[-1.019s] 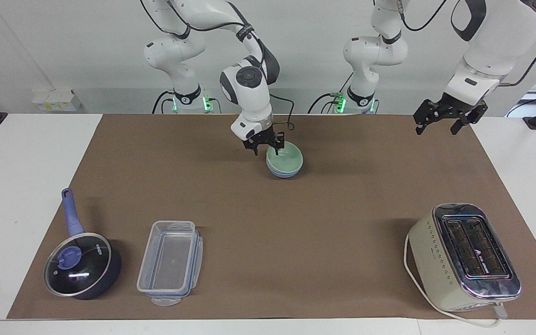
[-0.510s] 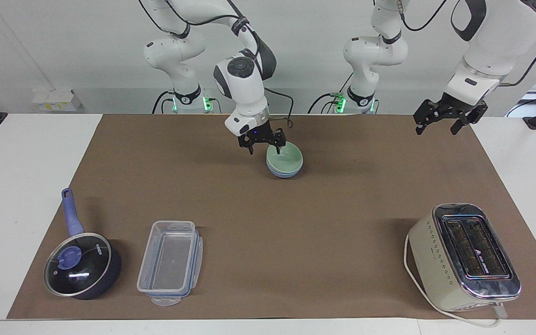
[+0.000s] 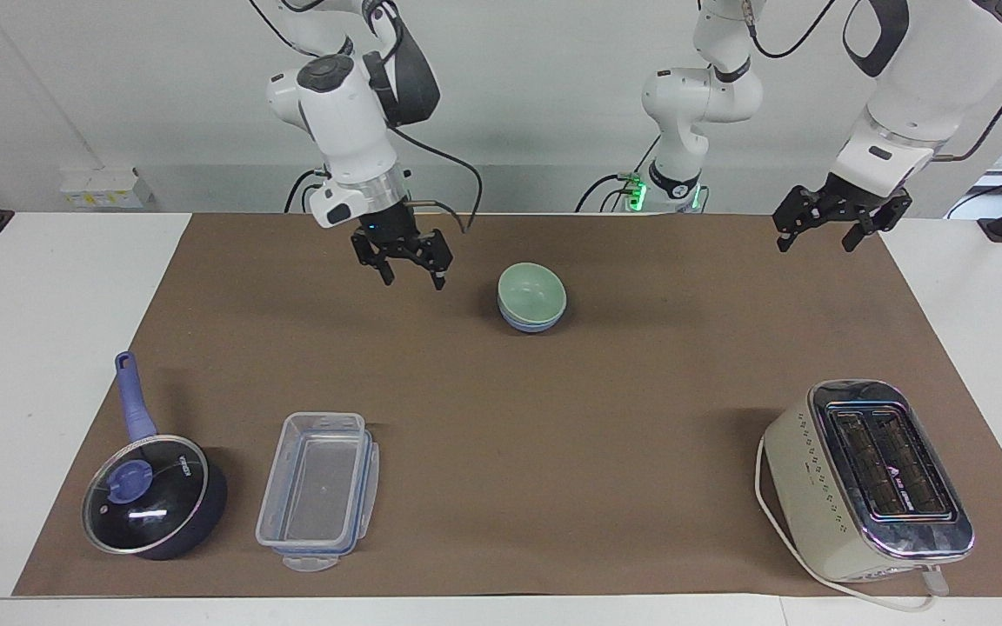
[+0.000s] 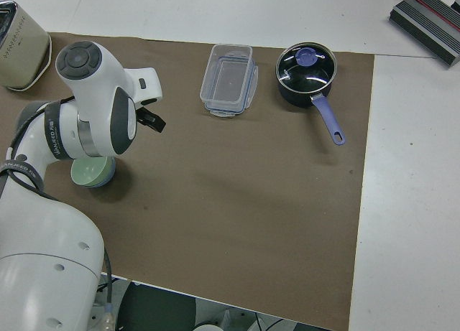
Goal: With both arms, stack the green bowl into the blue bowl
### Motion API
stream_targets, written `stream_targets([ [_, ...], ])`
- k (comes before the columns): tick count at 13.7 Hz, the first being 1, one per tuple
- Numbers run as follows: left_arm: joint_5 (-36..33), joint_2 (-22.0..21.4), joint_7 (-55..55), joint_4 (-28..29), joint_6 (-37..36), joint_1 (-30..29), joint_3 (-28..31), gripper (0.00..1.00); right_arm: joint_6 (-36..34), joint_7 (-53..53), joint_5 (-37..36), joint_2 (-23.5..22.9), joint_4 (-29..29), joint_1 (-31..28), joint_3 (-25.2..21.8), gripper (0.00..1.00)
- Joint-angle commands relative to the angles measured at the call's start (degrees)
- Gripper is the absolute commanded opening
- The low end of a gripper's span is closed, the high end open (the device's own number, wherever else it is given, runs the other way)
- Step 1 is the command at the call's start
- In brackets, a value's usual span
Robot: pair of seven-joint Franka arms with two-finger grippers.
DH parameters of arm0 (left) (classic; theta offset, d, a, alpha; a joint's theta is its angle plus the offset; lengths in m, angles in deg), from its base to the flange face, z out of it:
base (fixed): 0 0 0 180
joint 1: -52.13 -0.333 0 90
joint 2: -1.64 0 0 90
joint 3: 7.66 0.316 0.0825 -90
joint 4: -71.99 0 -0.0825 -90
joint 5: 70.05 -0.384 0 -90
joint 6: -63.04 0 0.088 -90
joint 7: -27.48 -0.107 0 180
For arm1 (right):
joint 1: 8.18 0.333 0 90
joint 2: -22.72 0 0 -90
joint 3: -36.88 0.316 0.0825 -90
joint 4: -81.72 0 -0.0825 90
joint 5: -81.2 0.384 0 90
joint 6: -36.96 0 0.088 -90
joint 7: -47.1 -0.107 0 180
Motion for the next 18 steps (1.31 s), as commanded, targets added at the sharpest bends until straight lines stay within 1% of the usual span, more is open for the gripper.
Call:
stream_targets([
  [1,-0.7,0.4,-0.4,-1.1,-1.3,-0.6,-0.4,1.0,-4.8,5.7,-0.8,-0.8,-6.1,-7.6,0.8,1.0],
  [3,-0.8,0.4,-0.4,-1.1,-1.3,-0.6,-0.4,1.0,-6.0,8.8,-0.9,-0.9,-9.0,-11.2,0.8,1.0],
  [6,-0.7,0.4,-0.4,-1.1,-1.3,-0.6,-0.4,1.0,-13.3,12.7,-3.0,-1.0,-14.4,-15.0,0.8,1.0],
  [9,-0.7,0.4,-0.4,-1.1,-1.3,-0.6,-0.4,1.0,-15.0,13.5,-5.9,-0.5,-15.5,-16.4,0.2,1.0],
  [10,-0.7,0.4,-0.4,-1.1,-1.3,-0.6,-0.4,1.0,-16.7,14.8,-6.7,-0.2,-16.3,-16.6,-0.5,1.0],
  [12,-0.7,0.4,-0.4,-1.1,-1.3,-0.6,-0.4,1.0,-24.8,16.3,-7.4,-0.9,-23.0,-16.9,-0.8,1.0],
  [13,-0.7,0.4,-0.4,-1.1,-1.3,-0.6,-0.4,1.0,-27.6,16.4,-8.1,-1.1,-25.5,-17.0,-0.7,1.0],
  [15,-0.7,0.4,-0.4,-1.1,-1.3,-0.6,-0.4,1.0,-31.8,17.6,-10.5,-1.2,-28.2,-17.0,-0.7,1.0],
  [16,-0.8,0.4,-0.4,-1.1,-1.3,-0.6,-0.4,1.0,-33.8,18.9,-10.5,-1.3,-29.5,-17.0,-0.7,1.0],
  [18,-0.7,0.4,-0.4,-1.1,-1.3,-0.6,-0.4,1.0,-36.8,19.2,-10.5,-1.3,-30.0,-17.0,-0.7,1.0],
])
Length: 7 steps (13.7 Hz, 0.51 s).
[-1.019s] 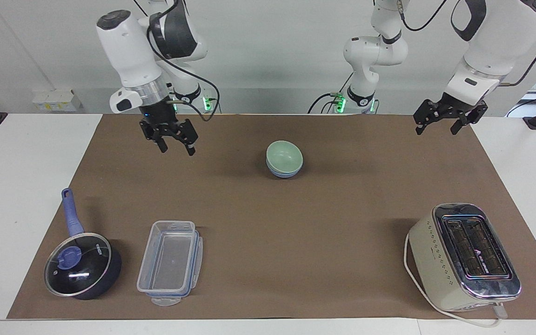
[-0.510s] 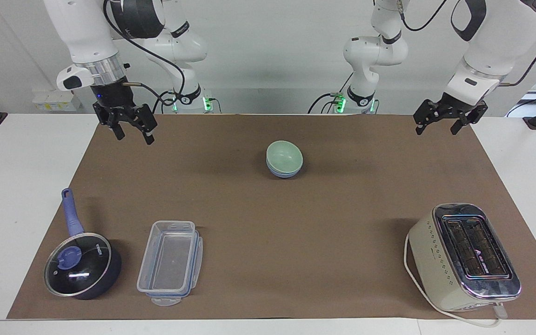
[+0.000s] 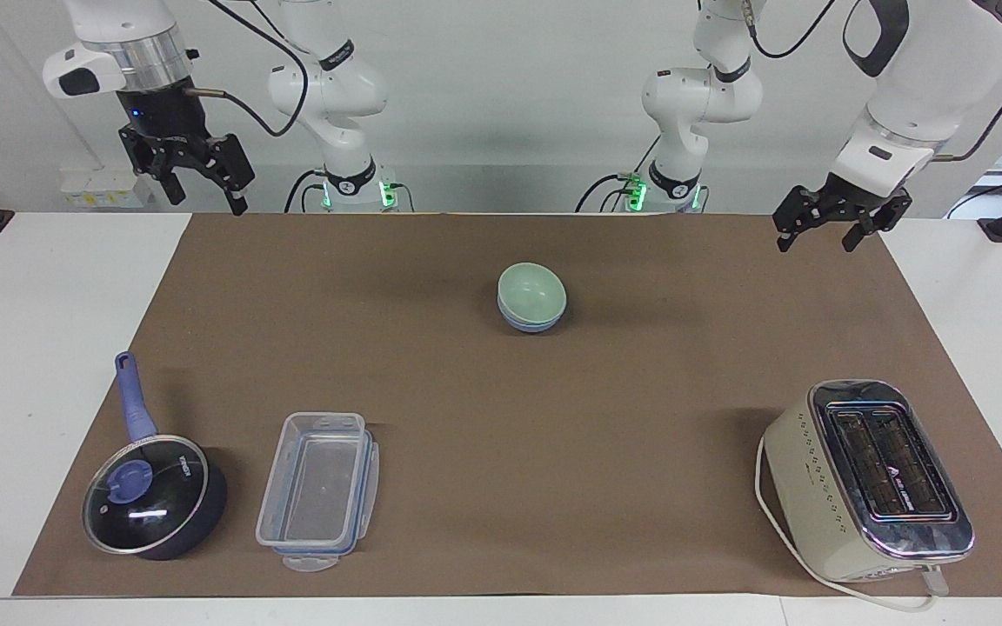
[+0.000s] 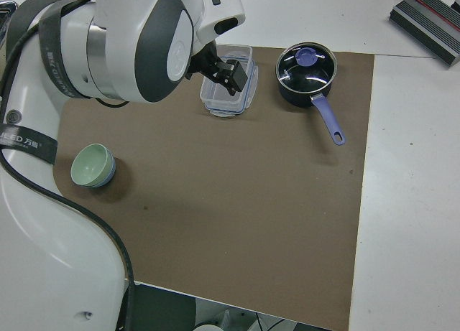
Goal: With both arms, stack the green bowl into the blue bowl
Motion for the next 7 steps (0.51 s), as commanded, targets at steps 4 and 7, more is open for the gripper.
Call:
stream_targets([
  [4,-0.7,0.4,-0.4,-1.1,-1.3,-0.6,-0.4,1.0,-9.3,1.7,-1.1,-2.0,-7.1,-0.6,0.6,1.0],
  [7,-0.7,0.4,-0.4,-1.1,-1.3,-0.6,-0.4,1.0,-12.5,1.7,-0.8,-4.5,-11.5,-0.7,0.7,1.0],
])
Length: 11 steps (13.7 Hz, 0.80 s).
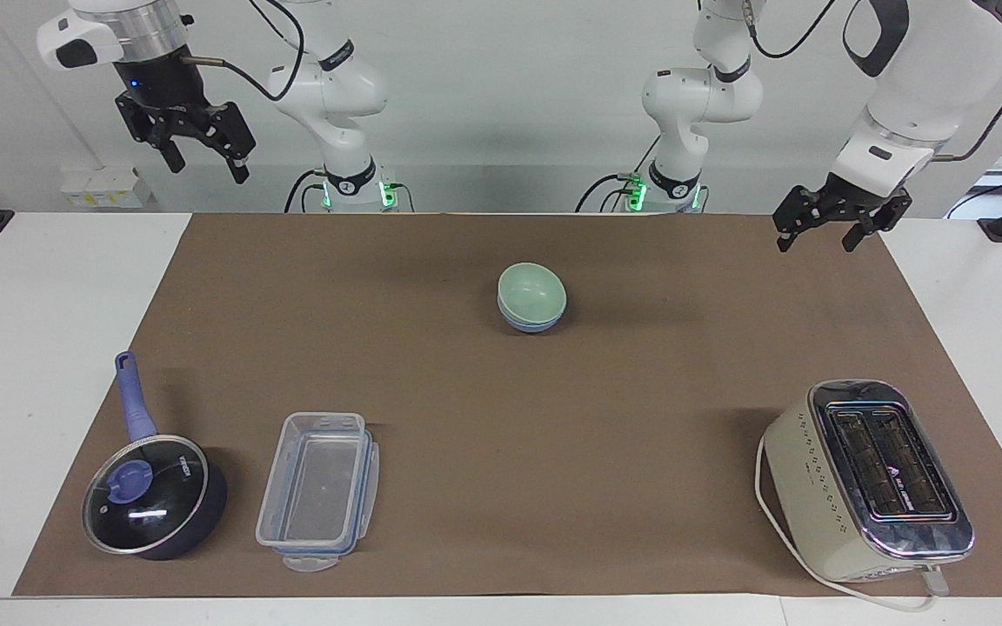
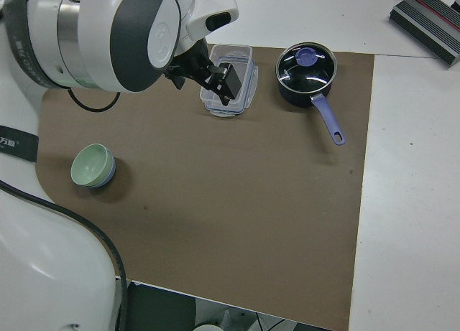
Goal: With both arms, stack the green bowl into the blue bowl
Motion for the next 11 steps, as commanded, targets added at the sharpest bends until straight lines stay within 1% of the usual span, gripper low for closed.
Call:
stream_targets([
  [1,-0.7,0.4,-0.4,-1.1,-1.3,-0.6,-0.4,1.0,-2.2,1.7,-0.8,-3.2,-4.8,-0.7,0.6,1.0],
  [5,-0.7,0.4,-0.4,-1.1,-1.3,-0.6,-0.4,1.0,-3.4,1.7,-0.9,-3.3,-4.9,-0.8,0.5,1.0],
  [11,-0.7,0.4,-0.4,-1.1,-1.3,-0.6,-0.4,1.0,-3.3,1.9,-0.3,-3.7,-4.9,-0.6,0.6,1.0],
])
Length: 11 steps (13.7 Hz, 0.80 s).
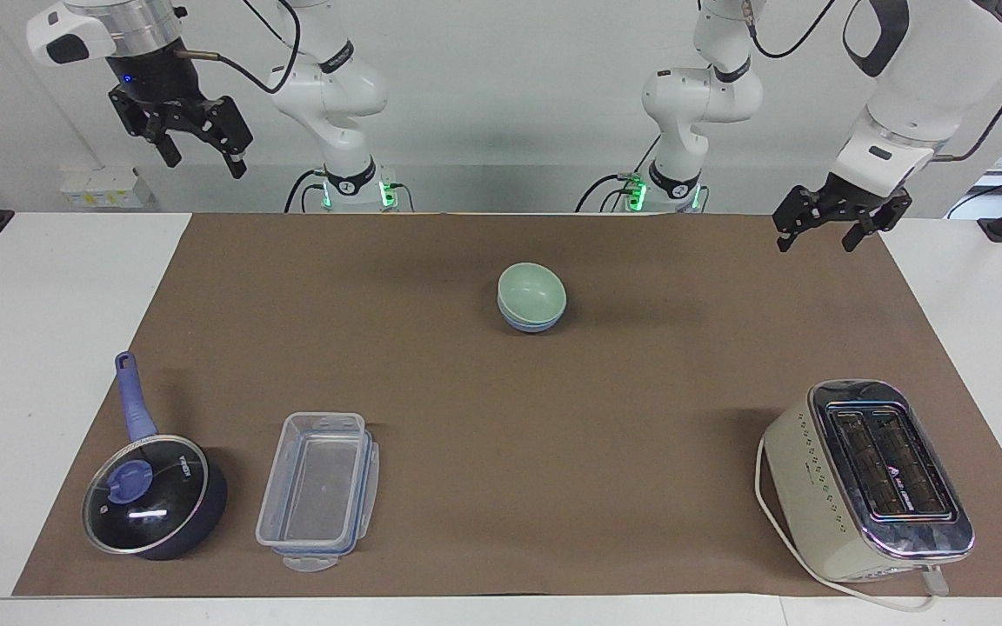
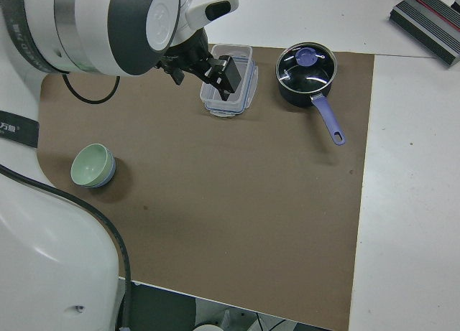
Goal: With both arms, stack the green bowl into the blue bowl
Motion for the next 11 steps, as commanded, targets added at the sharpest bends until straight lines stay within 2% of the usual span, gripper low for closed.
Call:
stream_targets([
  [1,-0.7,0.4,-0.4,-1.1,-1.3,-0.6,-0.4,1.0,-0.6,1.2,0.4,-0.7,-1.2,-0.3,0.5,1.0],
  [6,-0.7,0.4,-0.4,-1.1,-1.3,-0.6,-0.4,1.0,-0.6,2.4,0.7,-0.5,-0.5,-0.4,0.4,1.0],
  [11,-0.7,0.4,-0.4,-1.1,-1.3,-0.6,-0.4,1.0,2.7,3.3,0.8,2.4,7.3,-0.3,0.3,1.0],
])
